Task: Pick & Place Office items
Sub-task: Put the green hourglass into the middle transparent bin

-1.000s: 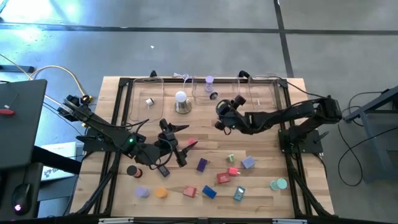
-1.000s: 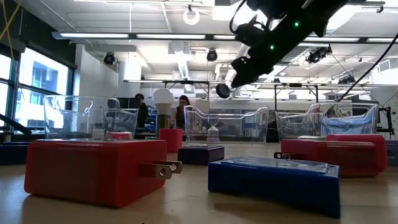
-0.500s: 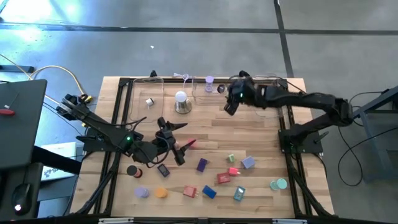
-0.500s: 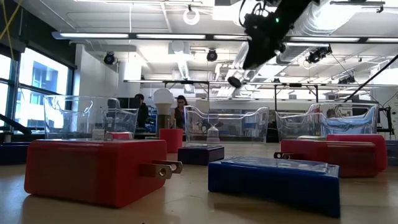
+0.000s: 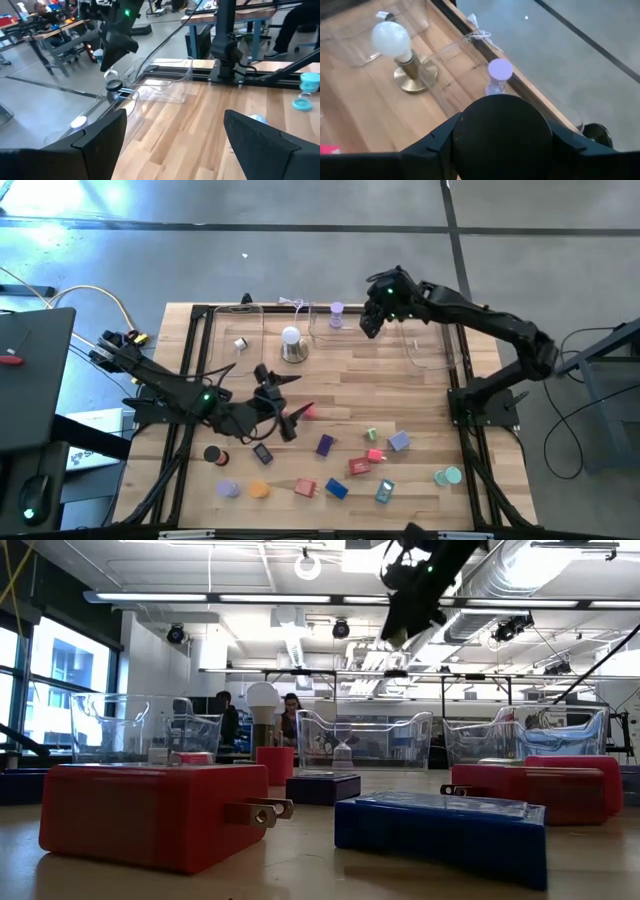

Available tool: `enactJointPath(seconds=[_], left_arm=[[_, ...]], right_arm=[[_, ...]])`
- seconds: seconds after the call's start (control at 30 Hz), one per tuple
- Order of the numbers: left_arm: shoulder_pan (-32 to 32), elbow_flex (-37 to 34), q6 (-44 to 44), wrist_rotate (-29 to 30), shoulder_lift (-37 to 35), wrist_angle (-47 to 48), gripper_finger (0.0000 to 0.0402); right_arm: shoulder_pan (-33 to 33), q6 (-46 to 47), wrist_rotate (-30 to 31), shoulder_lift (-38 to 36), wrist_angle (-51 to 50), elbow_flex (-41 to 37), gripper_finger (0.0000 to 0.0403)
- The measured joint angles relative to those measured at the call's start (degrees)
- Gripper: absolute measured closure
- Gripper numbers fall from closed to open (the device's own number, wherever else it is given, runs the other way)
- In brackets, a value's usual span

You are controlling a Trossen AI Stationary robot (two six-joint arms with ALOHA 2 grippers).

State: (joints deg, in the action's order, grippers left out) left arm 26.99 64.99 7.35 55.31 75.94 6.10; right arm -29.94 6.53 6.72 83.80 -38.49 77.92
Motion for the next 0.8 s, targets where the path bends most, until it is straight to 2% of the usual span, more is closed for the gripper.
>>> enactJointPath(seconds=[0.43, 0.8], left_arm=[[-0.57, 0.0, 1.25, -1.75, 0.01, 1.8, 0.0075], [-0.57, 0.0, 4.3, -3.83, 0.02, 4.81, 0.0075]], right_arm=[[-2.16, -3.57, -2.61, 14.76, 6.88, -0.05, 0.0205], [-3.6, -3.58, -2.65, 20.76, 9.54, -0.08, 0.0205]])
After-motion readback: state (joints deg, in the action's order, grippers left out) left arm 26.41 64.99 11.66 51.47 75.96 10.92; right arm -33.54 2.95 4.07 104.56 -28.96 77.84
